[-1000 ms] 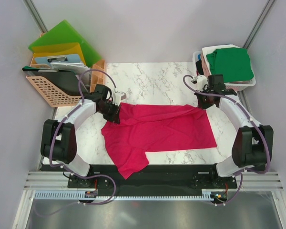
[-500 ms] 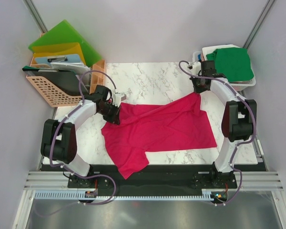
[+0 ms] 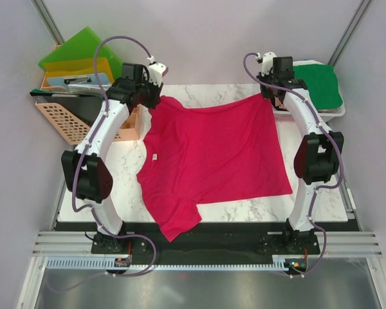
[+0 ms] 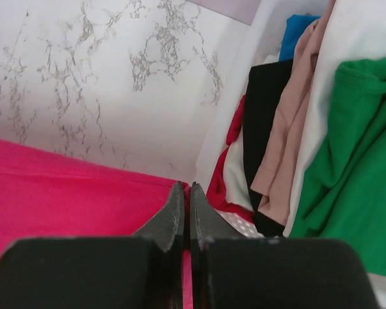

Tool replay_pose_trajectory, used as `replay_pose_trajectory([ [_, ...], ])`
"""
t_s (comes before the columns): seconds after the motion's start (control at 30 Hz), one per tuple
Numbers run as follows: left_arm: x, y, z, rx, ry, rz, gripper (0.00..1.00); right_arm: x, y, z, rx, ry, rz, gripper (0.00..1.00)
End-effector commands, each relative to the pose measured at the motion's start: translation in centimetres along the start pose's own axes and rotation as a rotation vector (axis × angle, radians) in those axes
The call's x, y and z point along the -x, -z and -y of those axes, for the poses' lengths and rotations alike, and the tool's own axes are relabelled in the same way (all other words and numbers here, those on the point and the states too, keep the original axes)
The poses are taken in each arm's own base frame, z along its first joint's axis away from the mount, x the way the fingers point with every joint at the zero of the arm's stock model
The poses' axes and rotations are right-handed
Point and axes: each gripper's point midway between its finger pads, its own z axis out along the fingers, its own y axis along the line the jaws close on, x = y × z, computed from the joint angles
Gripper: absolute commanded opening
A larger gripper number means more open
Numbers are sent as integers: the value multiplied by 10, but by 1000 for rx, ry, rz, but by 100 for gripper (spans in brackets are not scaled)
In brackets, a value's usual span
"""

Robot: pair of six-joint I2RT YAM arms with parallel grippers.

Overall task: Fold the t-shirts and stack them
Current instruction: Fold the flattened tshirt in 1/3 of the way

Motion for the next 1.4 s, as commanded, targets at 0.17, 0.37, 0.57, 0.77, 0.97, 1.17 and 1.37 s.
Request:
replay_pose_trajectory([
  [0.17, -27, -55, -30, 93, 7, -104, 2, -3, -43, 0, -57, 41, -19, 0],
  [0.37, -51, -81, -27, 67, 22, -158, 2, -21, -63, -3, -60, 40, -42, 0],
  [0.57, -57, -89, -28, 66, 14, -166, 2, -38, -75, -7, -61, 53, -59, 0],
  [0.77, -34, -92, -44, 116, -24, -124, 2, -30, -76, 0, -94, 59, -33, 0],
  [0.97, -18, -97, -64, 204, -20, -103, 2, -41, -70, -3, -85, 61, -52, 0],
  [1.17, -11, -121, -81, 250, -38, -105, 2, -55, -55, -7, -79, 76, -61, 0],
  [1.37, -13, -146, -99, 312, -66, -112, 2, -64, -47, -9, -74, 77, -71, 0],
])
